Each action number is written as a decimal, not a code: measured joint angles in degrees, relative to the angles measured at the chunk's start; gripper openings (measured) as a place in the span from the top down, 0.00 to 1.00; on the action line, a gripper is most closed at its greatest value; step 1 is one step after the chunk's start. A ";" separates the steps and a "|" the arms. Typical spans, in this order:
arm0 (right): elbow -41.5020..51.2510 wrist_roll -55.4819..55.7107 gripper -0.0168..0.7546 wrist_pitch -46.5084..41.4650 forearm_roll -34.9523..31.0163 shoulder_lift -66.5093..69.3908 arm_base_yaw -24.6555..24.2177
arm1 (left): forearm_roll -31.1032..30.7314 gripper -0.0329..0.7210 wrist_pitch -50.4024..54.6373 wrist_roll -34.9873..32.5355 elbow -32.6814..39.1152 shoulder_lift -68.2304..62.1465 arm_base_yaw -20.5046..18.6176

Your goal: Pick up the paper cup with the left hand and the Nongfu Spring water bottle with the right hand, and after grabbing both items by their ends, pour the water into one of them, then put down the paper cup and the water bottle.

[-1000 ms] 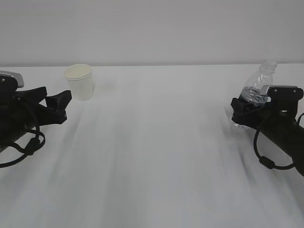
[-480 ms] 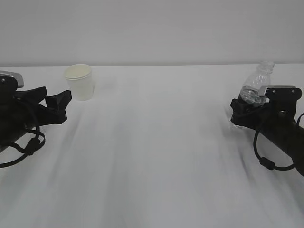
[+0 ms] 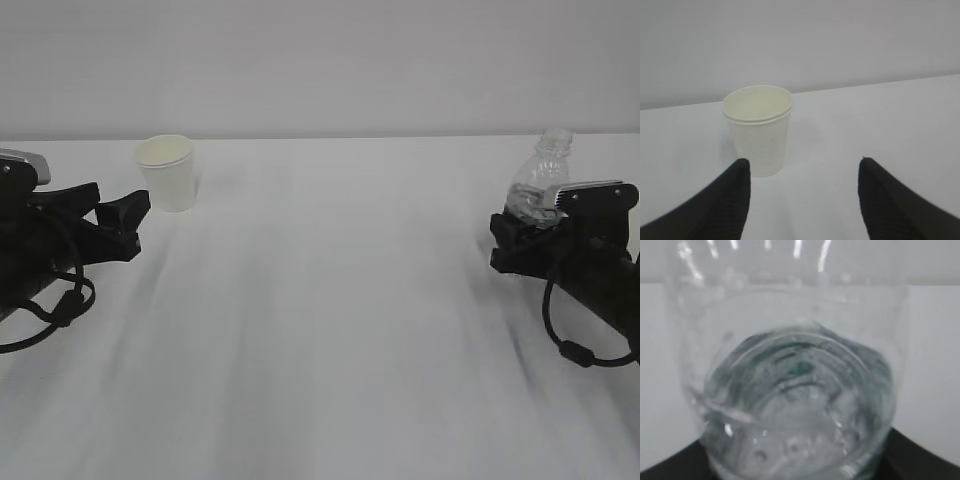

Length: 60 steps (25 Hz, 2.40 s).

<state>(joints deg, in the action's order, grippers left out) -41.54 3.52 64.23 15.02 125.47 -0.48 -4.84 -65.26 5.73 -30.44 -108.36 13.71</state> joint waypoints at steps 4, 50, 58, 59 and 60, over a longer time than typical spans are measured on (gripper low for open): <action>2.28 -1.35 0.47 0.02 0.00 -2.82 0.00 | 0.00 0.32 0.00 0.00 0.00 0.00 0.00; 14.40 -2.30 0.49 -0.29 0.92 -14.43 0.00 | 4.84 0.08 -0.20 0.00 -18.58 -20.97 0.00; 14.40 -2.30 0.49 -0.29 1.05 -14.46 0.00 | 4.84 0.08 -0.20 0.00 -24.51 -24.49 -0.50; 14.40 -2.30 0.49 -0.29 1.05 -14.46 0.00 | 4.84 0.08 -0.20 0.00 -24.95 -24.76 -0.63; 14.40 -2.30 0.49 -0.29 1.05 -14.46 0.00 | 4.84 0.08 -0.20 0.00 -25.55 -25.17 -0.78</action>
<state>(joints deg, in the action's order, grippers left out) -27.15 1.22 63.93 16.07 111.00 -0.48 0.00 -65.46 5.73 -55.99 -133.53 12.93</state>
